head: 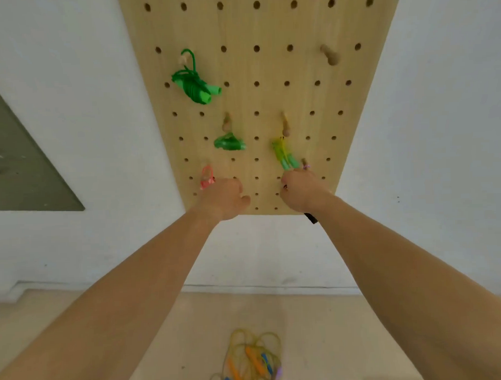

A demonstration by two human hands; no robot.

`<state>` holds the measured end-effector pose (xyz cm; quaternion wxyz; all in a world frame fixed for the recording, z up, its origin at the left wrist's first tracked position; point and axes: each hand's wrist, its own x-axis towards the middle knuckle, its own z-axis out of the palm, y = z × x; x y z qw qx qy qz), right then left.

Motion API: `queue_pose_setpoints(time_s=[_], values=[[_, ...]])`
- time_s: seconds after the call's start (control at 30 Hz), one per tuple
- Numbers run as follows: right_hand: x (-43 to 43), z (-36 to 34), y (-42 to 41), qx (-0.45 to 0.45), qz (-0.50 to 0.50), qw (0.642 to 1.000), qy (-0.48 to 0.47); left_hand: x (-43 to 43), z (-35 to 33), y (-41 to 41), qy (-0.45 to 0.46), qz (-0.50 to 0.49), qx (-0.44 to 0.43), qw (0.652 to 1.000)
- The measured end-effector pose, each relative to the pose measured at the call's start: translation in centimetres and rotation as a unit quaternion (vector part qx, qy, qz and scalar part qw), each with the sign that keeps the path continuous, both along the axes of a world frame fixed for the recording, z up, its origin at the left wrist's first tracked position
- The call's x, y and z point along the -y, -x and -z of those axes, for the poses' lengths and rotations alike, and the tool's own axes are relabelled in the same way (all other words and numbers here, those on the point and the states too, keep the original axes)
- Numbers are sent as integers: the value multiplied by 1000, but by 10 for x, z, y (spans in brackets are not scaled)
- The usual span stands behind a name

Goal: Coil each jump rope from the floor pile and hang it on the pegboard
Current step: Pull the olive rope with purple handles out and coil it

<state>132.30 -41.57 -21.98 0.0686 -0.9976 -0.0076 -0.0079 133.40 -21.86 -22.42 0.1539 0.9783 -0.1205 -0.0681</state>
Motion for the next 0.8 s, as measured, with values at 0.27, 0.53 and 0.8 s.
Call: queue_pose_setpoints(time_s=[0.27, 0.53, 0.8], values=[[5, 176, 4, -56, 0, 998, -2, 13, 168, -5, -43, -1, -31, 999], [-2, 356, 4, -84, 4, 996, -11, 35, 344, -5, -53, 10, -45, 998], [-17, 550, 6, -107, -1, 994, -9, 27, 530, 5, -48, 2, -74, 996]])
